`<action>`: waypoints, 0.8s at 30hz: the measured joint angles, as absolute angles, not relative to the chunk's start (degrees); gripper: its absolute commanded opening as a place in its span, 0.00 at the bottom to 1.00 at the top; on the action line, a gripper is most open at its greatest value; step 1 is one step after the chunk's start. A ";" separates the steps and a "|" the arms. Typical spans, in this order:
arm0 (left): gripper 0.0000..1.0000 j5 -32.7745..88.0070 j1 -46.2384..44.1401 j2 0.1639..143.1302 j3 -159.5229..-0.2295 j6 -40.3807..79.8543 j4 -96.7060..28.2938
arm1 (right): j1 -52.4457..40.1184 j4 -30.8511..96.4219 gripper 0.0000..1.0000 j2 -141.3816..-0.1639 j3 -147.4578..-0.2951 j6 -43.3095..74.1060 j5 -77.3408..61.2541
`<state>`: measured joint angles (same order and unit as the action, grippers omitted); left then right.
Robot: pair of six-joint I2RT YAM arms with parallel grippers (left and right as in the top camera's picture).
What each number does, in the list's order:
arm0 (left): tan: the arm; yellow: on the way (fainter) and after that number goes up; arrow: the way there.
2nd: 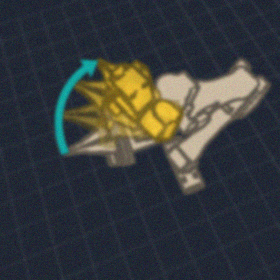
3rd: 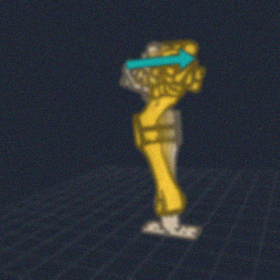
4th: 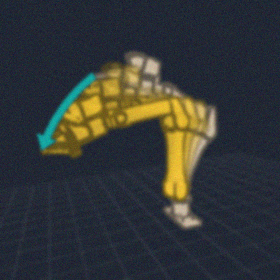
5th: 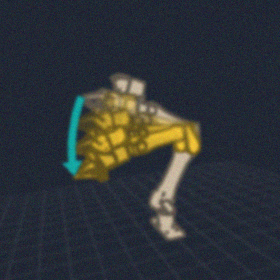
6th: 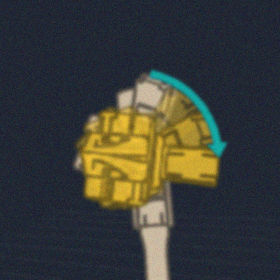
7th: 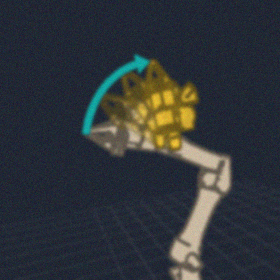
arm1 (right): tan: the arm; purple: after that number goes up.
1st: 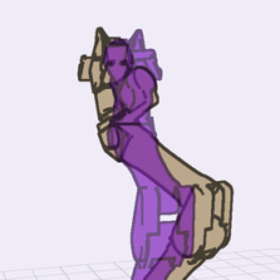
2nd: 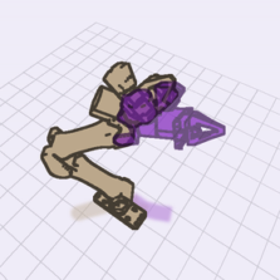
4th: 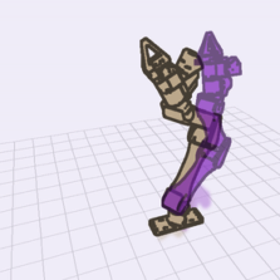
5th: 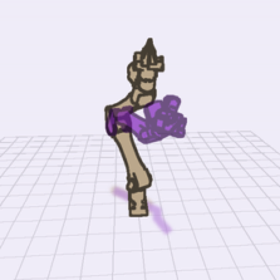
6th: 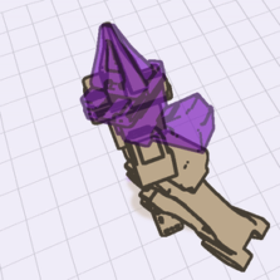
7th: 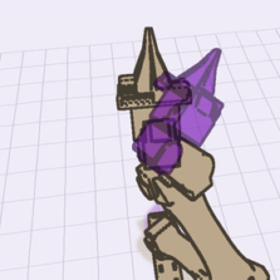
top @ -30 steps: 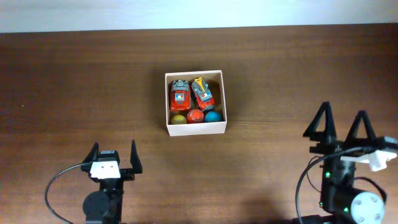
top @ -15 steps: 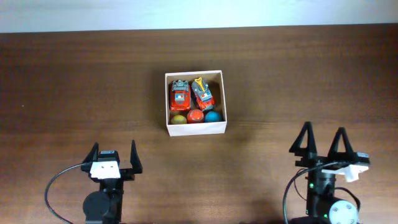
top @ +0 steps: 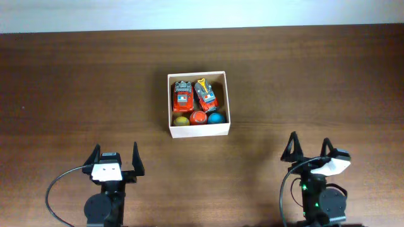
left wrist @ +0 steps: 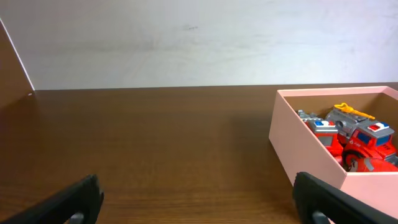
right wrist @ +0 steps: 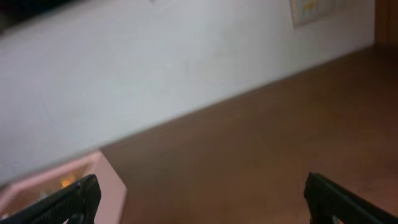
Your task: Pack container
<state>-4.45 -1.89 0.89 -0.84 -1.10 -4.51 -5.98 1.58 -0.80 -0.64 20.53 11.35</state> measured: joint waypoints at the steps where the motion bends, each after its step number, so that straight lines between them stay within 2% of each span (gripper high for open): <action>1: 0.99 -4.45 -1.89 0.89 -0.84 -1.10 -4.49 | -5.98 3.01 0.99 -0.80 -0.58 20.53 11.25; 11: 0.99 -4.45 -1.89 0.89 -0.84 -1.13 -4.51 | -5.98 3.44 0.99 -0.73 -0.58 13.41 7.99; 24: 0.99 -4.45 -1.89 0.89 -0.84 -1.13 -4.51 | -5.98 3.46 0.99 -0.73 -0.58 11.57 7.38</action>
